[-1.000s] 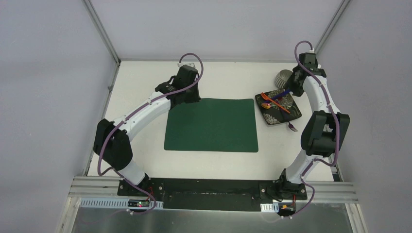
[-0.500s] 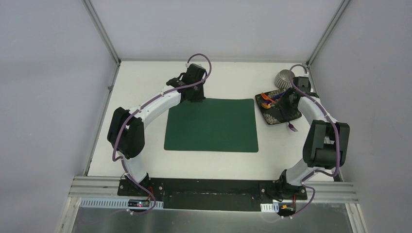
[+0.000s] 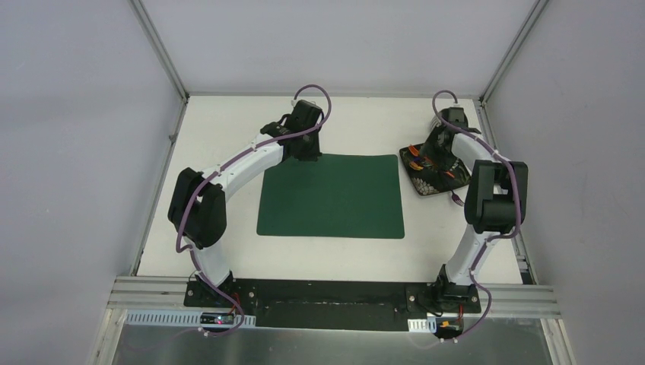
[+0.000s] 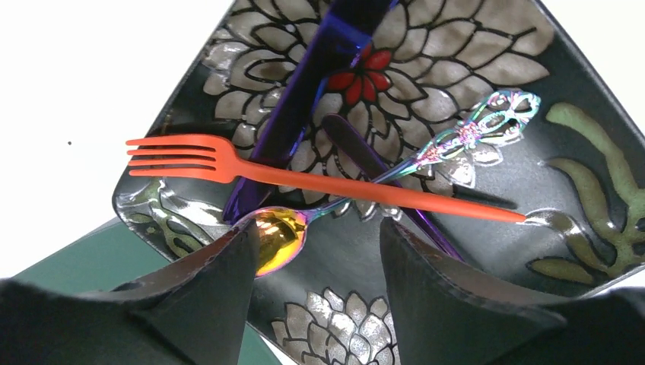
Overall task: Set the dinner table for one person
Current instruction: Pick up the spoon from the center of the board.
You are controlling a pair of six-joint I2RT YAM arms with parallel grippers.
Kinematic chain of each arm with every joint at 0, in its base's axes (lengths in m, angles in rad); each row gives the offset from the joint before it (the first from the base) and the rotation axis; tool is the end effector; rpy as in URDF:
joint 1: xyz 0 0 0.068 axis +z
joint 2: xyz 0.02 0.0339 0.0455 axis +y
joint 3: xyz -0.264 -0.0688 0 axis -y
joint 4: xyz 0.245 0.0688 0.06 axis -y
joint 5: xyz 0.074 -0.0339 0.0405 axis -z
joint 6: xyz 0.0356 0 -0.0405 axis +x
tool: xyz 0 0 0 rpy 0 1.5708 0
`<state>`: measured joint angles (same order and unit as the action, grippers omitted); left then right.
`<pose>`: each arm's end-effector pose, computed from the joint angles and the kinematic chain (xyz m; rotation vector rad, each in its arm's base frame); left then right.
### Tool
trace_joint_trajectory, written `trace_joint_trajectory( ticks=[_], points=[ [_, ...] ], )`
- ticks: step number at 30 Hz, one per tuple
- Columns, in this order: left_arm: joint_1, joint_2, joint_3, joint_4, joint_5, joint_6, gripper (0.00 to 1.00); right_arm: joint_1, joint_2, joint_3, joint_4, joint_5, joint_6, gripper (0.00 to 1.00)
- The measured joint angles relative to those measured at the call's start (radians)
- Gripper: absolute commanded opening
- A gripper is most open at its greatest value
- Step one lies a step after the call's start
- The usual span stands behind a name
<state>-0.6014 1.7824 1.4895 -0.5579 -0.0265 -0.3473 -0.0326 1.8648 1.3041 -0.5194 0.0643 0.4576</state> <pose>0.3300 -0.2253 0.2759 0.2996 2.4426 -0.3941 0.3872 -0.0149 0.1901 0.6633 2.5638 0.0566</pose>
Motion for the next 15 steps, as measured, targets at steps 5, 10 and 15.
trace_joint_trajectory(
  ticks=[5, 10, 15],
  points=[
    [0.0, 0.0, 0.0, 0.0, 0.001, 0.0, 0.0, 0.055, 0.023, 0.06, -0.037, 0.107, -0.058, 0.57],
    [0.0, 0.0, 0.0, 0.0, 0.002, 0.0, 0.0, 0.078, 0.023, 0.066, -0.043, 0.182, -0.091, 0.55],
    [0.0, 0.0, 0.0, 0.0, 0.007, 0.0, 0.0, 0.077, 0.025, 0.066, -0.063, 0.253, -0.113, 0.55]
  ],
)
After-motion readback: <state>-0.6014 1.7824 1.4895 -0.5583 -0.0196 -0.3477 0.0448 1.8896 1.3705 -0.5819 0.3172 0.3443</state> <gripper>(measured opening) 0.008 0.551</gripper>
